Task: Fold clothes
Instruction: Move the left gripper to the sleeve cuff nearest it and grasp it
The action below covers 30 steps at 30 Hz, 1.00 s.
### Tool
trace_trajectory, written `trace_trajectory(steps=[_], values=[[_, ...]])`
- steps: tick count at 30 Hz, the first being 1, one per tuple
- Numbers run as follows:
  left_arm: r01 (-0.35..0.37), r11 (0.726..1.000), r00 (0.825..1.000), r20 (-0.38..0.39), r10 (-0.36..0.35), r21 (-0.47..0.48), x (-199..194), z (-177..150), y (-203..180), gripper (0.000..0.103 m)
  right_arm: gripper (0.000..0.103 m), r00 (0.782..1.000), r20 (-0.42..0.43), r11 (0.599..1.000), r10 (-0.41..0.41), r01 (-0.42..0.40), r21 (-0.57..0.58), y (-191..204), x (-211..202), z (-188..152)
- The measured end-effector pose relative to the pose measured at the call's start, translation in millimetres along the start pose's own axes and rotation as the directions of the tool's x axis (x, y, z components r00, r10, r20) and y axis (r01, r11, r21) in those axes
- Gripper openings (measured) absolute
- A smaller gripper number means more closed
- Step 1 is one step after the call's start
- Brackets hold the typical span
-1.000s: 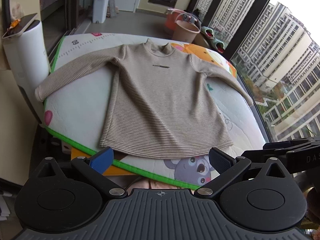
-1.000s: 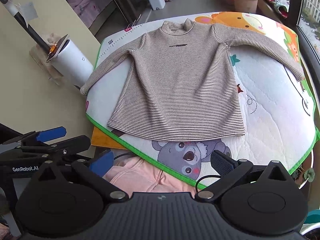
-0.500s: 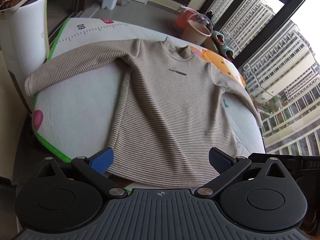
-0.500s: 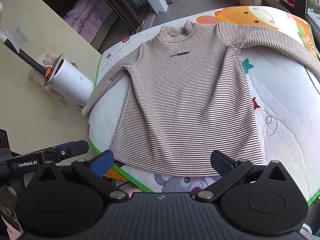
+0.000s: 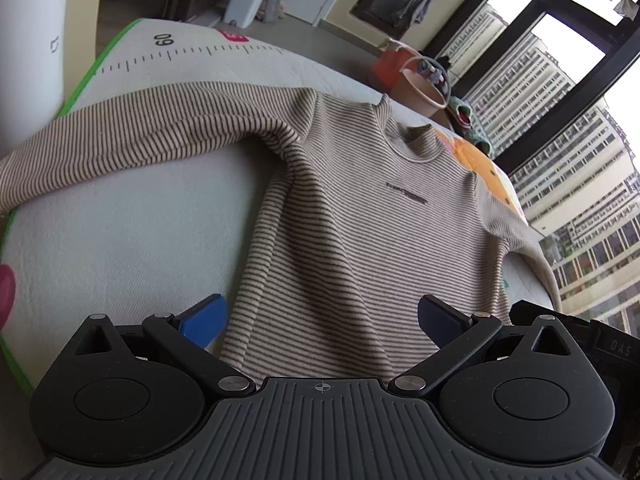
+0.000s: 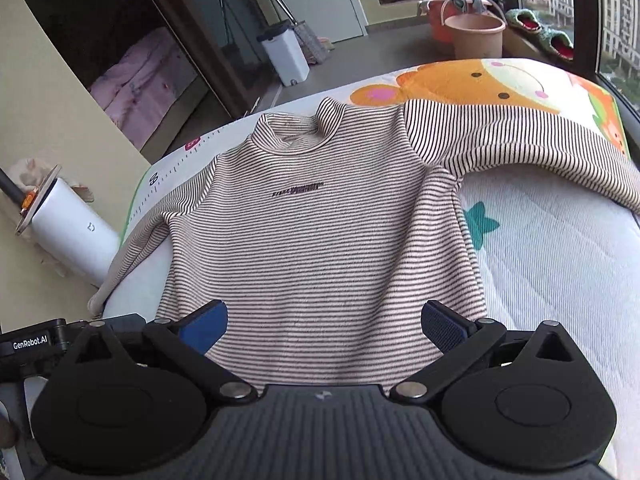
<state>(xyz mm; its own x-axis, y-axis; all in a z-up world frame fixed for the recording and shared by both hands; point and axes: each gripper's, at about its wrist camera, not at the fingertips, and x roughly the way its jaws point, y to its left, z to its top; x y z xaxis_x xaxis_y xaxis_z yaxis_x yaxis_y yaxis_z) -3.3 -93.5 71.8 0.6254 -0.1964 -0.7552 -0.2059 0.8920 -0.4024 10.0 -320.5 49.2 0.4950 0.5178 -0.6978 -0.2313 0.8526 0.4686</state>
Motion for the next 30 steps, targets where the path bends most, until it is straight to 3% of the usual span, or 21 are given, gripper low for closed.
trace_trajectory(steps=[8,23,30], values=[[-0.12,0.988,0.981,0.167,0.103,0.097,34,5,-8,0.103,0.103,0.99,0.139,1.0,0.007,-0.004,-0.02,-25,41,9],[-0.192,0.957,0.964,0.222,0.143,0.217,72,7,-38,0.103,0.103,0.948,0.303,0.995,0.096,-0.092,-0.026,-55,65,7],[-0.189,0.956,0.963,0.231,0.137,0.223,68,3,-40,0.103,0.103,0.93,0.32,0.973,0.182,-0.216,0.075,-79,61,10]])
